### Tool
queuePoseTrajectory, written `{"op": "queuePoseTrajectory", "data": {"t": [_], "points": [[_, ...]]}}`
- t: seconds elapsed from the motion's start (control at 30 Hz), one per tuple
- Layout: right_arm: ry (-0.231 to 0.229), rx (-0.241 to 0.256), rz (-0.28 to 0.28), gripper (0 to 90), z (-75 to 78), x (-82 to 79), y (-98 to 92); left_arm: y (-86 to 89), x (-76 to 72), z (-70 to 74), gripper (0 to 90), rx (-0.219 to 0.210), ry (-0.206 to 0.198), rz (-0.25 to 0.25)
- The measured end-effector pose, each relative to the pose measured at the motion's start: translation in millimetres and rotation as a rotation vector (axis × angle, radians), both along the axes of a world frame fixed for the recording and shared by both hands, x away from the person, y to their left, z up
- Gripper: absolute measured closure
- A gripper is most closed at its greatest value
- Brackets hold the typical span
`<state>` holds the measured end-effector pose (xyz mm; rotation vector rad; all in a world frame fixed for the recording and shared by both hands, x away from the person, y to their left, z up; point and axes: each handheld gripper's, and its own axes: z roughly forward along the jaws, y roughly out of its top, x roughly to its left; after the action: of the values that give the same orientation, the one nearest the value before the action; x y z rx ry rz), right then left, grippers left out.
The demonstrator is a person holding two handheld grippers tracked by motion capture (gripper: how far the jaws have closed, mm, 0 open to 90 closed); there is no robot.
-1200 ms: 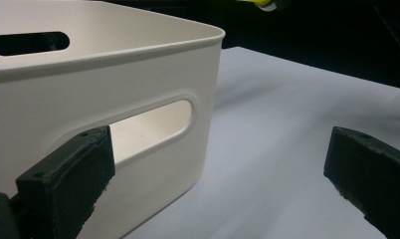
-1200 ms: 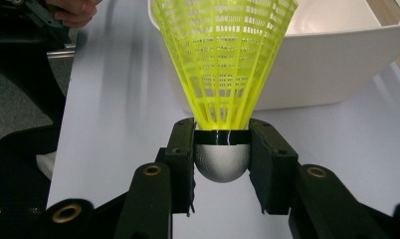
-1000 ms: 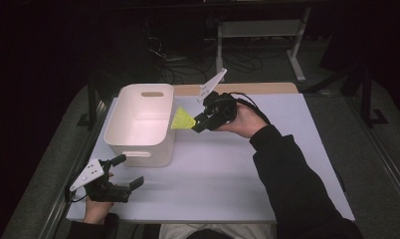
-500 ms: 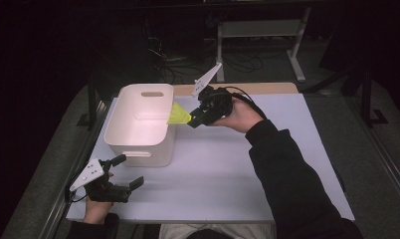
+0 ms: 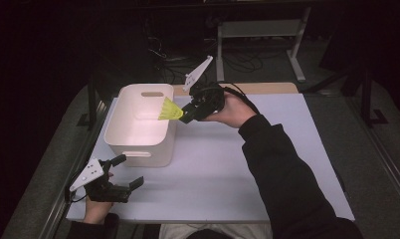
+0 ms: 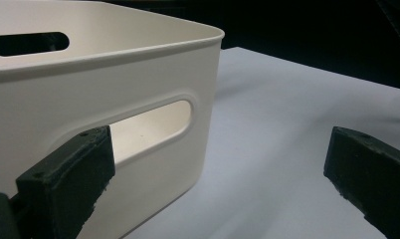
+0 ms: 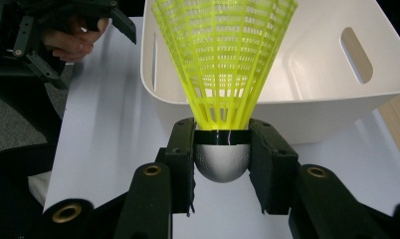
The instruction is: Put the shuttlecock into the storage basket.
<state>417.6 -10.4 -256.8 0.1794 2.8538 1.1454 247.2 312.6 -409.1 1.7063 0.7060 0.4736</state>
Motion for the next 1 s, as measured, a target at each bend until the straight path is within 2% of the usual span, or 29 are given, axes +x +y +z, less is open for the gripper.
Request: {"op": "queuePoseTrajectory", "data": {"t": [0.6,1.0], "points": [[-0.011,-0.010,0.025,63.3,3.8,2.8,22.6,0.1,-0.1,0.0,0.0,-0.002,0.000,0.002],[0.003,0.007,0.040,63.2,1.0,5.0,35.5,0.2,-0.4,0.2,0.0,-0.006,0.000,0.000]]}}
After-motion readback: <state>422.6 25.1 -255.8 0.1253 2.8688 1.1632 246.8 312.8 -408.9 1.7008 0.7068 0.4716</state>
